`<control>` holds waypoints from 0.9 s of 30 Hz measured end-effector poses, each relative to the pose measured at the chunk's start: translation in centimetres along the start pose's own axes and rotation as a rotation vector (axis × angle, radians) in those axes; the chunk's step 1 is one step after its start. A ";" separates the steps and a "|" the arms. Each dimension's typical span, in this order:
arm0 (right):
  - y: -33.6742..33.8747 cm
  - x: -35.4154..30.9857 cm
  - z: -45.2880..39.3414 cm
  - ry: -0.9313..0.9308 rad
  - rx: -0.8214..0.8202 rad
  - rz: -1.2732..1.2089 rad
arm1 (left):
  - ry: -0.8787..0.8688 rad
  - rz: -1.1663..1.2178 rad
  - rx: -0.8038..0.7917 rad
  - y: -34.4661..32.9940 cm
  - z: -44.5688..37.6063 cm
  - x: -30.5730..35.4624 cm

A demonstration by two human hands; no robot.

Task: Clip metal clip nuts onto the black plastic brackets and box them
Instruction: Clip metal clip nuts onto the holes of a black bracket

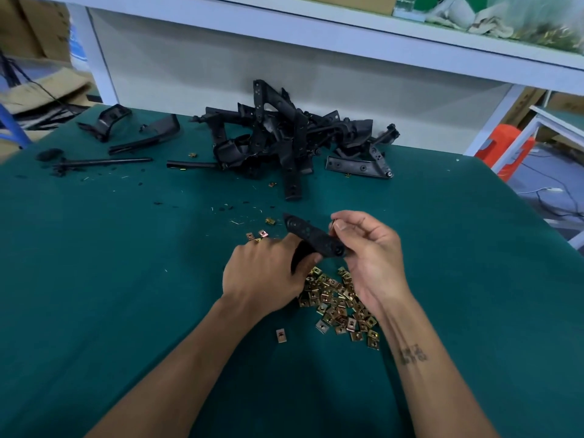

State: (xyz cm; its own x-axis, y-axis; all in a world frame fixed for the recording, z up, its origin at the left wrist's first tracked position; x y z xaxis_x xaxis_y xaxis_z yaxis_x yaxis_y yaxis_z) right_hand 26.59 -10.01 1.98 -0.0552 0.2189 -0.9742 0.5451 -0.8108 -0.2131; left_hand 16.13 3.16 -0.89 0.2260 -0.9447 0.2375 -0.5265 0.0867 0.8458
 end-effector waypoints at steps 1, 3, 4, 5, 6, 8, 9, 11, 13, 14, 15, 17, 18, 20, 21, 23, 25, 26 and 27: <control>-0.4 0.0 0.2 -0.006 -0.003 -0.036 | 0.007 0.000 -0.012 0.0 0.0 0.0; -1.0 0.1 0.6 0.008 0.020 -0.067 | 0.025 0.000 -0.030 -0.2 -0.1 -0.1; -1.2 0.1 0.7 0.026 0.041 -0.061 | 0.033 0.001 -0.033 -0.2 -0.1 -0.2; -1.2 0.1 0.8 0.045 0.061 -0.051 | 0.040 0.003 -0.036 -0.2 -0.1 -0.2; -1.2 0.2 0.8 0.065 0.079 -0.047 | 0.044 0.008 -0.041 -0.2 -0.1 -0.2; -1.3 0.3 1.0 0.087 0.107 -0.067 | 0.045 0.023 -0.050 -0.1 -0.1 -0.2; -1.4 0.5 1.1 0.090 0.120 -0.085 | 0.045 0.031 -0.050 -0.1 -0.1 -0.3; -1.6 0.8 1.2 0.089 0.152 -0.119 | 0.047 0.036 -0.051 0.0 -0.3 -0.3; -1.7 1.1 1.1 0.087 0.191 -0.133 | 0.040 0.026 -0.056 -0.1 -0.3 -0.3; -1.8 1.3 1.1 0.085 0.214 -0.138 | 0.037 0.022 -0.058 -0.2 -0.3 -0.3; -1.9 1.4 1.1 0.083 0.236 -0.145 | 0.037 0.020 -0.059 -0.2 -0.3 -0.3; -1.8 1.6 1.1 0.077 0.246 -0.159 | 0.040 0.015 -0.057 -0.3 -0.3 -0.4; -1.8 1.6 1.1 0.072 0.227 -0.169 | 0.041 0.014 -0.055 -0.3 -0.3 -0.4; -1.6 1.5 1.1 0.060 0.177 -0.188 | 0.044 0.016 -0.054 -0.3 -0.3 -0.3; -1.5 1.4 1.0 0.057 0.159 -0.187 | 0.045 0.019 -0.055 -0.3 -0.3 -0.3; -1.3 1.4 0.9 0.064 0.138 -0.148 | 0.052 0.028 -0.056 -0.4 -0.4 -0.4; -1.1 1.5 0.8 0.107 0.150 -0.052 | 0.056 0.038 -0.053 -0.4 -0.4 -0.3; -1.0 1.6 0.9 0.151 0.166 0.016 | 0.053 0.042 -0.053 -0.3 -0.4 -0.3; -1.1 1.6 1.0 0.206 0.172 0.084 | 0.049 0.047 -0.054 -0.3 -0.4 -0.3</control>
State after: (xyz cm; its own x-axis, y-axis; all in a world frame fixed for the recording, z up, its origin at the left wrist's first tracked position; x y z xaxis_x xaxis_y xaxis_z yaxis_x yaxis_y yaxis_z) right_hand 25.09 -9.34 0.55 0.1651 0.2389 -0.9569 0.3893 -0.9072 -0.1593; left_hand 16.51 3.55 -1.01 0.2430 -0.9226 0.2995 -0.4930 0.1484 0.8573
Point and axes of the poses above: each hand's wrist, its own z-axis away from the middle knuckle, its own y-axis out of the back of the hand, x = y × z, the point moved 2 cm from there along -z, towards the middle knuckle, and after that the axes turned 2 degrees about -x, right-handed, at the moved point
